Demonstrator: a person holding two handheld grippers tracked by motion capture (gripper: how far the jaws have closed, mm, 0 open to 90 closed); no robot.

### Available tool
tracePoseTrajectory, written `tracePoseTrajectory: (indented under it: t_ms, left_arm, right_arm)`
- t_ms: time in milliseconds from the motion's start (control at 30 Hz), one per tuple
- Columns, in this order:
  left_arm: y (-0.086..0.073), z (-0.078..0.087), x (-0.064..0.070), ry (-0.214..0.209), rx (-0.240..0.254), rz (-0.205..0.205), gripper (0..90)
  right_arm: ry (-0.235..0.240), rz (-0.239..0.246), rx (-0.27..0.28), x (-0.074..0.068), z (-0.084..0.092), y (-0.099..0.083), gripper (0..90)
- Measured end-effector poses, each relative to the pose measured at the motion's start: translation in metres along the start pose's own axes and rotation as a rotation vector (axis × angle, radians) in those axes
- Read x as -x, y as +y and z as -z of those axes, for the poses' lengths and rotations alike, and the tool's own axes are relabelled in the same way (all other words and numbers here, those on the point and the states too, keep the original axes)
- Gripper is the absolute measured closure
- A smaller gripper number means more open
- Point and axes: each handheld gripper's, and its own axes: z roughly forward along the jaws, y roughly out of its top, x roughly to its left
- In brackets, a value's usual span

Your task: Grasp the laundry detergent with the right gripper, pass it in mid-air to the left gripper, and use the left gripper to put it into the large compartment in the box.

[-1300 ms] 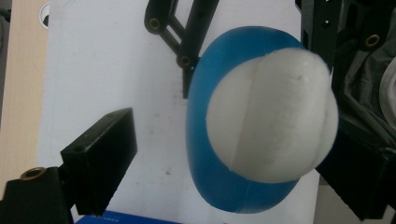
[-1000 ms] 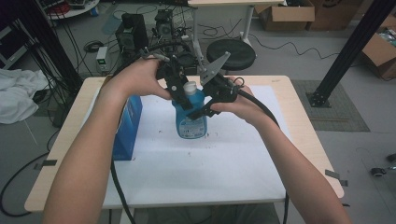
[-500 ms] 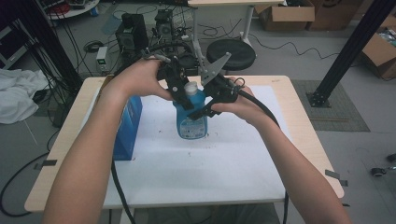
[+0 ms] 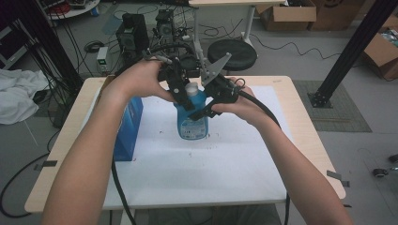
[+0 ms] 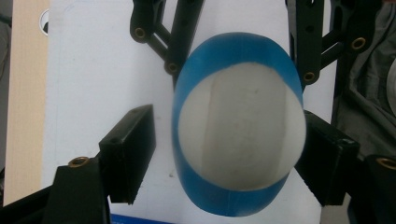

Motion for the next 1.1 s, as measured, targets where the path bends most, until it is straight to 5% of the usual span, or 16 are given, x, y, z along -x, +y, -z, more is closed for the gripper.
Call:
tracePoseTrajectory:
  t_ms: [600,1100]
  left_arm:
    - [-0.0001,-0.0041,0.0007,-0.035,0.017,0.006,37.6]
    - [0.0026,0.0024,0.0004,-0.038,-0.021,0.016,38.5]
  right_arm:
    - [-0.009,-0.003,-0.015,-0.0011,0.0001,0.0007,44.8]
    - [-0.001,-0.012,-0.022,-0.0021,0.0008,0.0052,43.8]
